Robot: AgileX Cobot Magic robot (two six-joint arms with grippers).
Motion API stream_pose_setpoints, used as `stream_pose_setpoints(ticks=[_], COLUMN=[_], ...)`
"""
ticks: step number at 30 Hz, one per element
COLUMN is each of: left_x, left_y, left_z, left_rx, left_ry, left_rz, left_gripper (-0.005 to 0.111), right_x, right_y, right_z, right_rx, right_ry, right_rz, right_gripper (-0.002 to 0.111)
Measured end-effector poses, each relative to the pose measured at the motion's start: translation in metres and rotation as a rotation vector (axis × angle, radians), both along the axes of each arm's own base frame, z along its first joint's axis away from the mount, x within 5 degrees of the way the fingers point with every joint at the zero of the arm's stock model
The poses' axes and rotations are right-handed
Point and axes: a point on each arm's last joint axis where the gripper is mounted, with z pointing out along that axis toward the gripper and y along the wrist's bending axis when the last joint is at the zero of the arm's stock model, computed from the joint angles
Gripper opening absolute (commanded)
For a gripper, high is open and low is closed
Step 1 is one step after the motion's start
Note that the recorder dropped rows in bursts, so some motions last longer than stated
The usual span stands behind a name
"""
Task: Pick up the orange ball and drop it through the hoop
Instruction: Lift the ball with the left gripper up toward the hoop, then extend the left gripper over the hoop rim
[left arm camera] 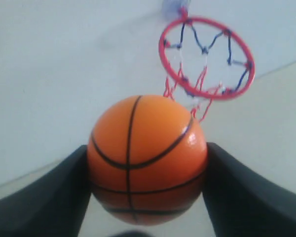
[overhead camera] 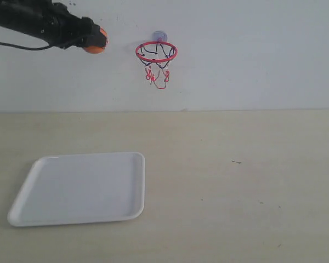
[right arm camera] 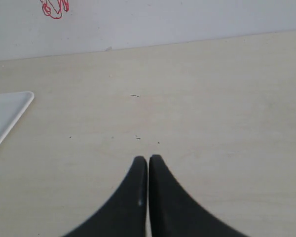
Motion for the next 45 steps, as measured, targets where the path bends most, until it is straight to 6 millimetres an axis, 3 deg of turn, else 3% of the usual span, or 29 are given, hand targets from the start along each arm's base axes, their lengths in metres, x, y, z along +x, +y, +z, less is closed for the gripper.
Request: stream_pose_setpoints(ticks=[4,9,15,26,45], left_x=[0.019,0.049,0.065,0.075,0.083], left_y=[-0.006,-0.014,-0.035,-0.058,-0.064], left_z=[0.016,-0.001,-0.004,-0.013,-0.025], left_rx=[-0.040,-0.111,-0.146,-0.135,-0.202], left_ry=[-0.062,-0.075,-0.158,-0.270,-0.306], left_rz=[-0.023,-0.037,-0.084,-0.070,-0.091], left_gripper=[0.004,0.004,0.004,0.004,0.004], right_x=[0.000,0.000,0.000,0.000,0.000], right_y=[0.000,0.000,0.000,0.000,0.000], right_z=[0.000,0.000,0.000,0.000,0.000], right_rx=[0.000,0.000,0.000,0.000,0.000], right_ry=[0.000,0.000,0.000,0.000,0.000], right_rz=[0.000,0.000,0.000,0.000,0.000], right_gripper=[0.000,0.000,0.000,0.000,0.000])
